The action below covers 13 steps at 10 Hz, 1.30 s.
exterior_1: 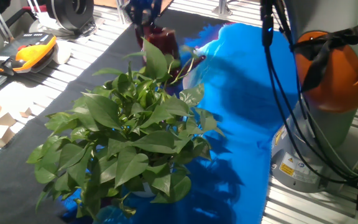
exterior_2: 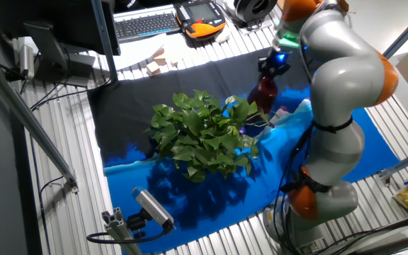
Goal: Water the plant
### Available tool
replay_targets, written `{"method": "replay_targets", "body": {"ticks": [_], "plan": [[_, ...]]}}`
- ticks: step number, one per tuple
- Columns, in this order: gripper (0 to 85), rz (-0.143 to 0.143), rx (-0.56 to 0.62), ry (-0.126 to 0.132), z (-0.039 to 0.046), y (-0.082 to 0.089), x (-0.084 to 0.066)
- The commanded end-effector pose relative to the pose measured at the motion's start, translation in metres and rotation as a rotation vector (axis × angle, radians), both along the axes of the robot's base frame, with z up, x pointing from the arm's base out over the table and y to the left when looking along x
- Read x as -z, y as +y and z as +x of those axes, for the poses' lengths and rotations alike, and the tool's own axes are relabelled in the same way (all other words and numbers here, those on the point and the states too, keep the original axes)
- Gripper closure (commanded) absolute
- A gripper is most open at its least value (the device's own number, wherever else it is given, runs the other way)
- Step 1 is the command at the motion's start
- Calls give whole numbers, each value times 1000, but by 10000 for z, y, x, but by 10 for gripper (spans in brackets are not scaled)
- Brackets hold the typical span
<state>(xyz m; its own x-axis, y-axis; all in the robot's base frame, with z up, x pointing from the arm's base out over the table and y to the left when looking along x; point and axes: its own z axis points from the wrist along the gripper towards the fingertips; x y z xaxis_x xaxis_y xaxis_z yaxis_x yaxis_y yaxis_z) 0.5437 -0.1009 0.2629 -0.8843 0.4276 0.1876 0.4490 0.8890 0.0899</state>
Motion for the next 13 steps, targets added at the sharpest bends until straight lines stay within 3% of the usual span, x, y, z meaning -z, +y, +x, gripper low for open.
{"method": "replay_targets", "body": {"ticks": [1, 2, 3, 5, 8, 10, 13], "plan": [[850, 1, 85, -5, -57, -277, -83], [850, 12, 191, -19, -131, -296, -188], [850, -39, 226, -22, -224, -277, -270], [850, -39, 324, -18, -353, -216, -385], [850, -28, 406, -9, -396, -195, -430], [850, -1, 447, -9, -411, -170, -451], [850, 18, 510, -9, -435, -106, -497]]}}
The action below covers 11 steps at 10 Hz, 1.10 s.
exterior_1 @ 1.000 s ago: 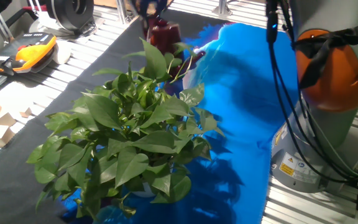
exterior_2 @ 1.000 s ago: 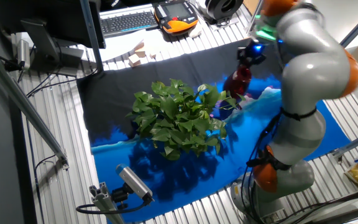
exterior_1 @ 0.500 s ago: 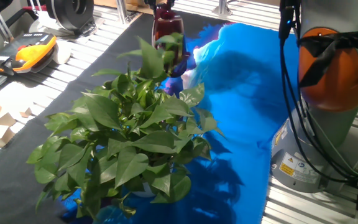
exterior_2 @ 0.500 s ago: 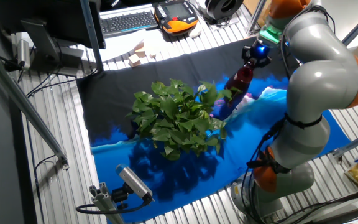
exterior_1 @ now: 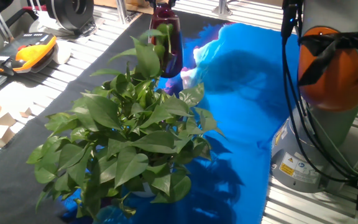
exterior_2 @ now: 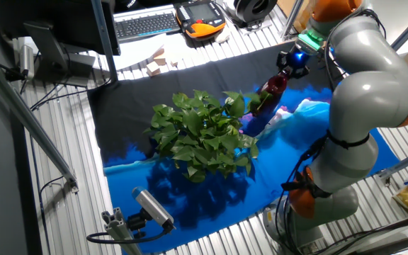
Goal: Water the plant
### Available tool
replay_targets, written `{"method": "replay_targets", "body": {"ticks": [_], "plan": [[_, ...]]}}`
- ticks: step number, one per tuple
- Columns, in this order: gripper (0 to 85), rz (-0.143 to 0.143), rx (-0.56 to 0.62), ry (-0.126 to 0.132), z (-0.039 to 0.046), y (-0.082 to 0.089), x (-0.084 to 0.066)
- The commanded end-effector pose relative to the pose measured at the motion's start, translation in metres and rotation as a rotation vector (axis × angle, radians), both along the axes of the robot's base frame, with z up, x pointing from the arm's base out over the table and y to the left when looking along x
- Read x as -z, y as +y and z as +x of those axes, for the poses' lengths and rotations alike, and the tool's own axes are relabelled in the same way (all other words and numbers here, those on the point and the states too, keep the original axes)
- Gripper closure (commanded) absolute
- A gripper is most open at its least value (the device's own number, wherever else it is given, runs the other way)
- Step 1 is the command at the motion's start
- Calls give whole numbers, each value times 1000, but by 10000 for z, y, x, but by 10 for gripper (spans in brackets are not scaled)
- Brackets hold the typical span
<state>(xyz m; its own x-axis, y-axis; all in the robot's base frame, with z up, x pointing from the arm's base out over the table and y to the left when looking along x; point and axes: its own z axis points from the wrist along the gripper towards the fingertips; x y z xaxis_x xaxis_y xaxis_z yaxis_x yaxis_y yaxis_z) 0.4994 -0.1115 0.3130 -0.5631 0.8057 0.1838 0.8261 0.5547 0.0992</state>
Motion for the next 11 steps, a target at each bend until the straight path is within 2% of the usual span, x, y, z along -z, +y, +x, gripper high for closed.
{"method": "replay_targets", "body": {"ticks": [1, 3, 4, 5, 8, 11], "plan": [[850, -36, 10, 6, -8, 23, -16], [850, -147, 54, 18, -32, 51, -42], [850, -147, 65, 17, -43, 56, -47], [850, -161, 78, 20, -44, 77, -57], [850, -296, 137, 44, -61, 133, -90], [850, -358, 162, 56, -79, 162, -109]]}}
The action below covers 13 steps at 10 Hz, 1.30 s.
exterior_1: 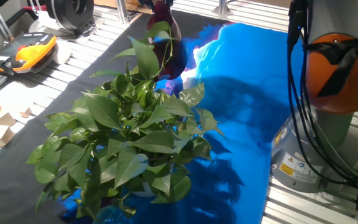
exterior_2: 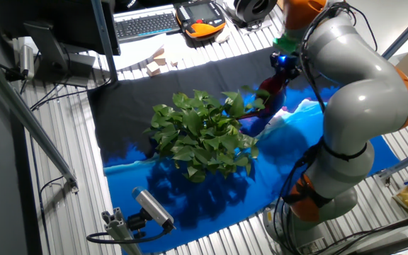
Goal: Water the plant
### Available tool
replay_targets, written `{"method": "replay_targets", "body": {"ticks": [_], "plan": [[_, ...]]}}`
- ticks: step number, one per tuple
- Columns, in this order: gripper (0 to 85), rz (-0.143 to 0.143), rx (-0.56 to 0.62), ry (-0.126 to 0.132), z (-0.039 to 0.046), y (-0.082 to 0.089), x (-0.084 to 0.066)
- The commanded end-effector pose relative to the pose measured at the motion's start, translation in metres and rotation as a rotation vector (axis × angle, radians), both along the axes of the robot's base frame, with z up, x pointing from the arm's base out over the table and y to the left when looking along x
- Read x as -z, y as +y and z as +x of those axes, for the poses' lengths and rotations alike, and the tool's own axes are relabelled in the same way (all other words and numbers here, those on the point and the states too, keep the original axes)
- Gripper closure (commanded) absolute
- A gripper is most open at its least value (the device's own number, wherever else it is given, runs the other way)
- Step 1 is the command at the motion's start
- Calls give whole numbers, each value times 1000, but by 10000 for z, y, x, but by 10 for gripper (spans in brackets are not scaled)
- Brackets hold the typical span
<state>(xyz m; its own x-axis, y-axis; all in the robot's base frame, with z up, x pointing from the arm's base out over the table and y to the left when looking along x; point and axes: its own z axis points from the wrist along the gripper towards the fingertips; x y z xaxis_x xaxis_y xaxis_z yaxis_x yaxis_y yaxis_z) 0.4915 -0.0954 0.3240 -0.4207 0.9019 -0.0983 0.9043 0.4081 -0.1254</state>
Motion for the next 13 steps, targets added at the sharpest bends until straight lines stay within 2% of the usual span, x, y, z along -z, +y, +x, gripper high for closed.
{"method": "replay_targets", "body": {"ticks": [1, 4, 6, 11, 13], "plan": [[850, -19, 8, 5, -11, 14, -9], [850, -86, 45, 26, -47, 69, -43], [850, -97, 51, 30, -74, 92, -61], [850, -165, 90, 53, -124, 136, -91], [850, -170, 95, 54, -136, 152, -99]]}}
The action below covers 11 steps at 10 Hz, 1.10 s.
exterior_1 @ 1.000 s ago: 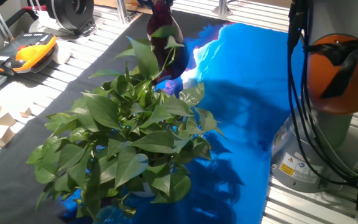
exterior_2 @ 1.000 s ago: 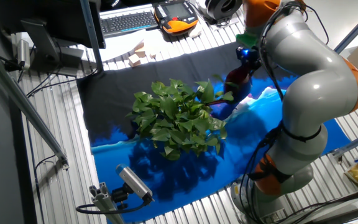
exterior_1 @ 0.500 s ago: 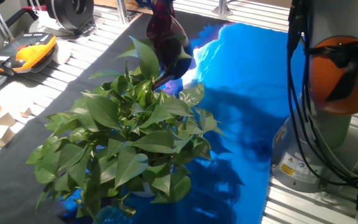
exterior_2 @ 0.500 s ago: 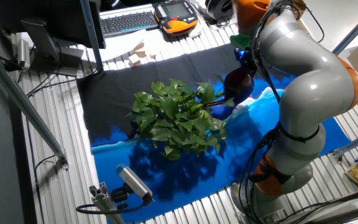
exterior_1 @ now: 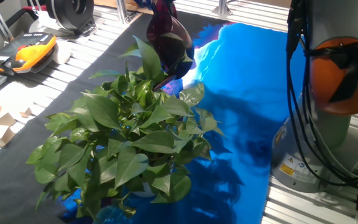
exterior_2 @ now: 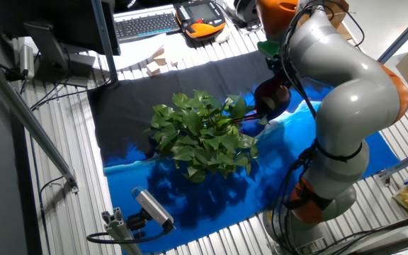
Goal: Water the plant
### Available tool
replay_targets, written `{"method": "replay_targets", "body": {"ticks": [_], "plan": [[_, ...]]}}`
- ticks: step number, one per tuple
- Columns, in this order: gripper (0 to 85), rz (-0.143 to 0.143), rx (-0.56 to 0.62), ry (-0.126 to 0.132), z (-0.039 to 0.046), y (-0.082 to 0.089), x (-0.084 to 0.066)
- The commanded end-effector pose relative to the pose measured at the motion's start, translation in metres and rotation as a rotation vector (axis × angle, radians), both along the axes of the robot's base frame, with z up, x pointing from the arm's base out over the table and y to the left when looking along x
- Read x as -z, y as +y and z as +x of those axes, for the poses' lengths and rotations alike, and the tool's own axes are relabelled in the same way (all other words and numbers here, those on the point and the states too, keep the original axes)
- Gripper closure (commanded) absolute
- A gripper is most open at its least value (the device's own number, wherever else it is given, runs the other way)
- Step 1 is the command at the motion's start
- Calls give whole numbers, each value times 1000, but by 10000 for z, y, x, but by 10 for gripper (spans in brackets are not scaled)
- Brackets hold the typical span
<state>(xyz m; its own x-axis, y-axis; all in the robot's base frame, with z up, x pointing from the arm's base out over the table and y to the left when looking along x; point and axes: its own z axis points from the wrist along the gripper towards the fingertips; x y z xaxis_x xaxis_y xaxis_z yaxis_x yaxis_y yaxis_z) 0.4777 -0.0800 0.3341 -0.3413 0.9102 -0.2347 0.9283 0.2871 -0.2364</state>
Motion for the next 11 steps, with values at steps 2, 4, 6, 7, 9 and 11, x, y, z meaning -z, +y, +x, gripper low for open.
{"method": "replay_targets", "body": {"ticks": [2, 4, 6, 7, 9, 11], "plan": [[850, -19, 14, 7, -2, 17, -4], [850, -38, 29, 13, -6, 39, -10], [850, -50, 39, 18, -7, 62, -16], [850, -57, 45, 20, -7, 70, -18], [850, -64, 53, 23, -6, 78, -18], [850, -86, 67, 33, -6, 87, -19]]}}
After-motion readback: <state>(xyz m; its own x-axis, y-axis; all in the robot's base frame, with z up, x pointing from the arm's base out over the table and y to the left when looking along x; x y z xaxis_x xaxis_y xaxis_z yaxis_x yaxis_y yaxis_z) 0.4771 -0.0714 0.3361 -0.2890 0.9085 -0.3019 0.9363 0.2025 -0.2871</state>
